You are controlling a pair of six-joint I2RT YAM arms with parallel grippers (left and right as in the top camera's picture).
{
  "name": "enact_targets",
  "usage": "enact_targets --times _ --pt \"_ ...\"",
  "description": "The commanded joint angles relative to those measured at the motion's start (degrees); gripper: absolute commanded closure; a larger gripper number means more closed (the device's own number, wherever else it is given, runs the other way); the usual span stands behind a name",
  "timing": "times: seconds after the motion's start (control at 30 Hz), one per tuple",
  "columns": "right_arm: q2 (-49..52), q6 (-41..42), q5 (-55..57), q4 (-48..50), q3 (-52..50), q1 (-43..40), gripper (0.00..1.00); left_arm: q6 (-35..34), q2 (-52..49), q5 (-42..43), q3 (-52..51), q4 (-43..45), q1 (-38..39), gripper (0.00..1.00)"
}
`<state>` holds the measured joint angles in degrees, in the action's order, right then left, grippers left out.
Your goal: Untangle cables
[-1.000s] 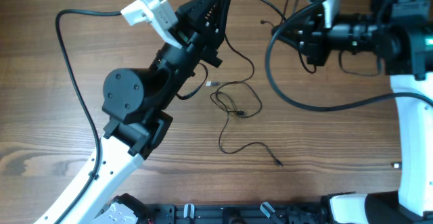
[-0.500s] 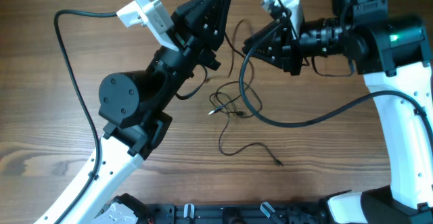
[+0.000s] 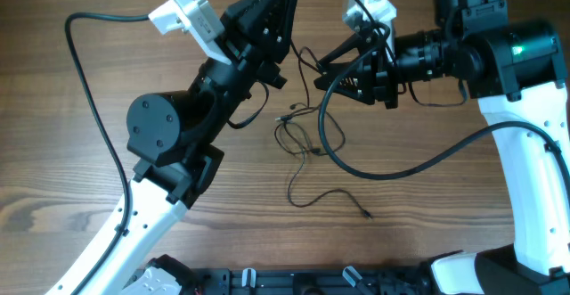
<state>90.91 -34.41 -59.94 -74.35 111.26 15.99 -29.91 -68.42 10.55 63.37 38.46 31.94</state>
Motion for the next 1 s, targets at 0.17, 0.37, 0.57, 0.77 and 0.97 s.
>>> enact_targets --times 0.17,0.37,0.57,0.77,0.97 --pt "1.4 -1.4 -2.9 0.1 0.7 0.7 0.63 -2.3 0.1 0.3 0.7 2.3 2.9 0.96" --pt "3.1 -1.4 -2.7 0.2 0.7 1.5 0.76 -2.2 0.1 0.3 0.7 2.7 5.2 0.96" --pt "3.1 0.6 1.4 1.3 0.7 1.3 0.96 4.0 0.1 -4.2 0.7 -2.5 3.9 0.92" --pt "3.1 23.1 18.6 9.6 0.8 -2.4 0.96 4.0 0.1 -4.7 0.7 -11.1 0.8 0.16" --pt "3.1 34.9 28.5 12.9 0.8 -11.3 0.96 4.0 0.2 -4.6 0.7 -23.5 -1.1 0.0"
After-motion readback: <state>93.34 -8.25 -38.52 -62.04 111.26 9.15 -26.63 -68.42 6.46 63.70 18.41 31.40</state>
